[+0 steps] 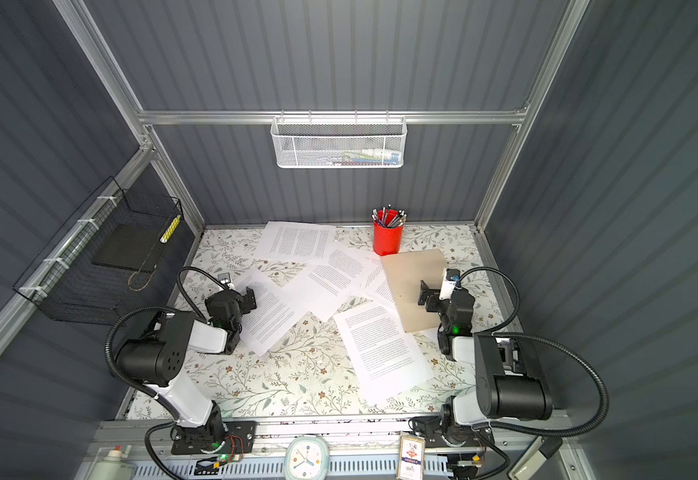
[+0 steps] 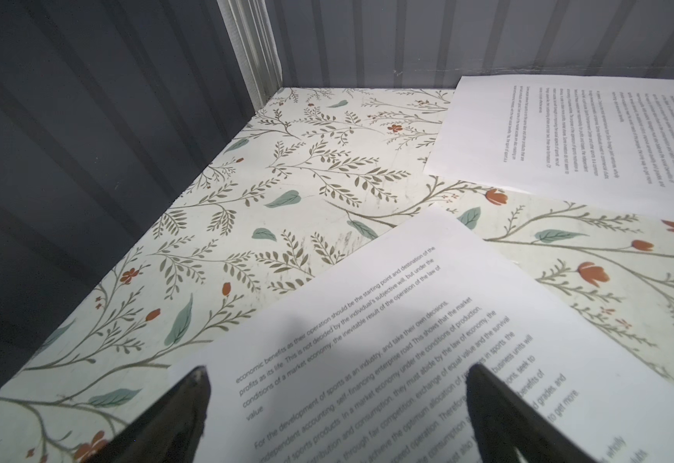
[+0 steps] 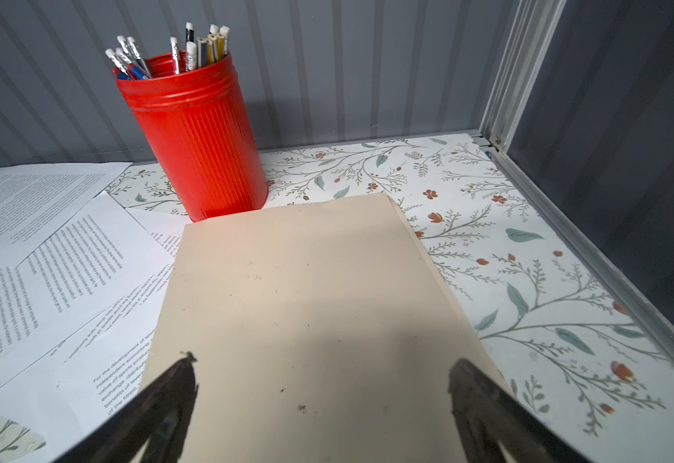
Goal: Put the files into the folder
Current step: 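Move the left gripper toward the papers while the right gripper approaches the beige folder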
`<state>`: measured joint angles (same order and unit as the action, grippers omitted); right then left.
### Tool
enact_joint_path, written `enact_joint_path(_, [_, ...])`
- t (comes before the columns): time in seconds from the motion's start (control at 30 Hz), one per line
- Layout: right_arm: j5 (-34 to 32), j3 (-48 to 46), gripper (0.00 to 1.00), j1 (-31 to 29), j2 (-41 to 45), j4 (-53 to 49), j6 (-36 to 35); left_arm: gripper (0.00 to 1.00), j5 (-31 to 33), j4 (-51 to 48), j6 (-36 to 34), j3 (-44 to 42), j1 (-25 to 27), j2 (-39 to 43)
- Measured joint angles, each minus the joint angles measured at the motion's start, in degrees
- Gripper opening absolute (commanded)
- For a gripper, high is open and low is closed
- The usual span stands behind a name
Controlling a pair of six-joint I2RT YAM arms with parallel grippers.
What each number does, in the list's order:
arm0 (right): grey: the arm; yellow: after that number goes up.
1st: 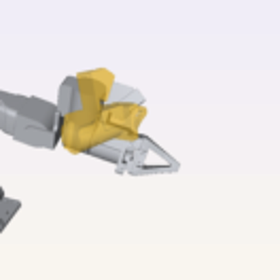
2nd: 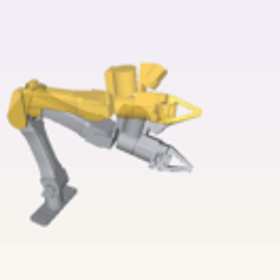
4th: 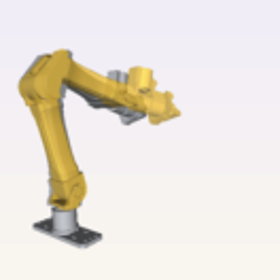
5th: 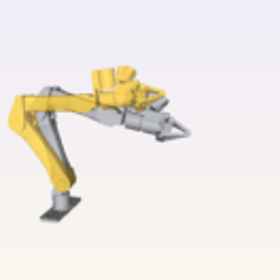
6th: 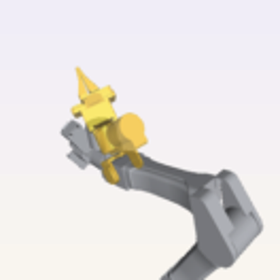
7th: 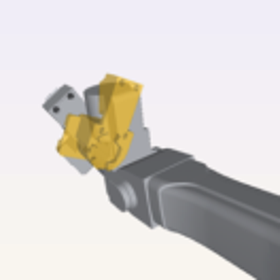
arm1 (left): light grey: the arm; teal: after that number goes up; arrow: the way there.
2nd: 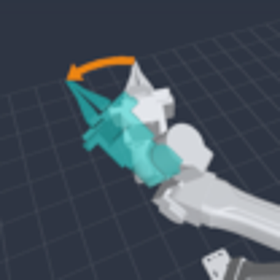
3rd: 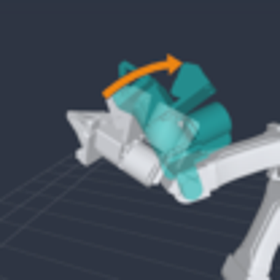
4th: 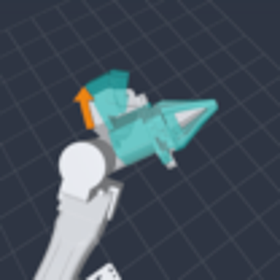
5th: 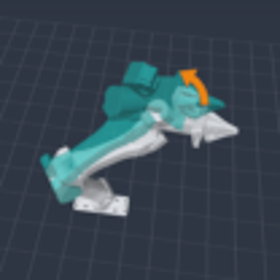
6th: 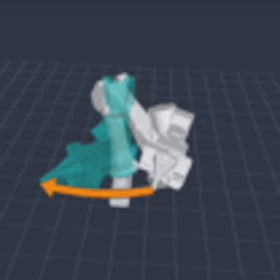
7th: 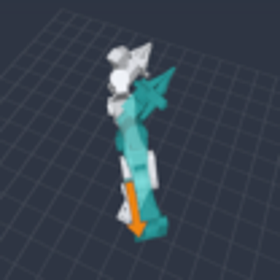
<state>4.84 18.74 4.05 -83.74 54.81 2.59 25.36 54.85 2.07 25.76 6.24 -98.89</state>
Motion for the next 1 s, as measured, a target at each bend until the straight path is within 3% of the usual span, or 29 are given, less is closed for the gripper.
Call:
enact_joint_path(0.13, [-2.19,0.0,0.99,0.22,0.96,-1.07,0.59,1.0,0.09,-0.48,0.0,-0.04,0.02,0.48])
enact_joint_path(0.23, [-8.9,0.59,0.99,-1.09,9.38,-10.43,2.14,1.0,3.52,-6.25,-0.15,0.44,1.9,4.96])
enact_joint_path(0.37, [-19.28,7.52,0.99,-1.64,20.06,-22.56,10.36,1.0,6.82,-29.0,8.44,12.22,5.44,13.22])
enact_joint_path(0.47, [-22.32,12.74,0.99,1.25,22.05,-28.7,18.16,1.0,1.75,-42.01,17.14,24.68,6.1,13.62])
enact_joint_path(0.57, [-18.47,15.78,0.99,7.45,18.18,-33.51,24.74,1.0,-8.07,-48.87,22.73,29.86,7.65,12.83])
enact_joint_path(0.67, [-11.56,19.39,0.99,12.98,9.14,-38.66,29.42,1.0,-18.51,-53.44,26.45,32.04,12.48,9.07])
enact_joint_path(0.77, [-5.7,22.51,0.99,14.73,1.53,-42.6,32.26,1.0,-27.63,-56.87,29.0,33.2,17.88,4.44])
enact_joint_path(1.0, [6.21,32.04,0.98,18.97,-12.26,-48.54,38.25,1.0,-40.76,-60.46,32.54,39.21,27.45,-2.29])
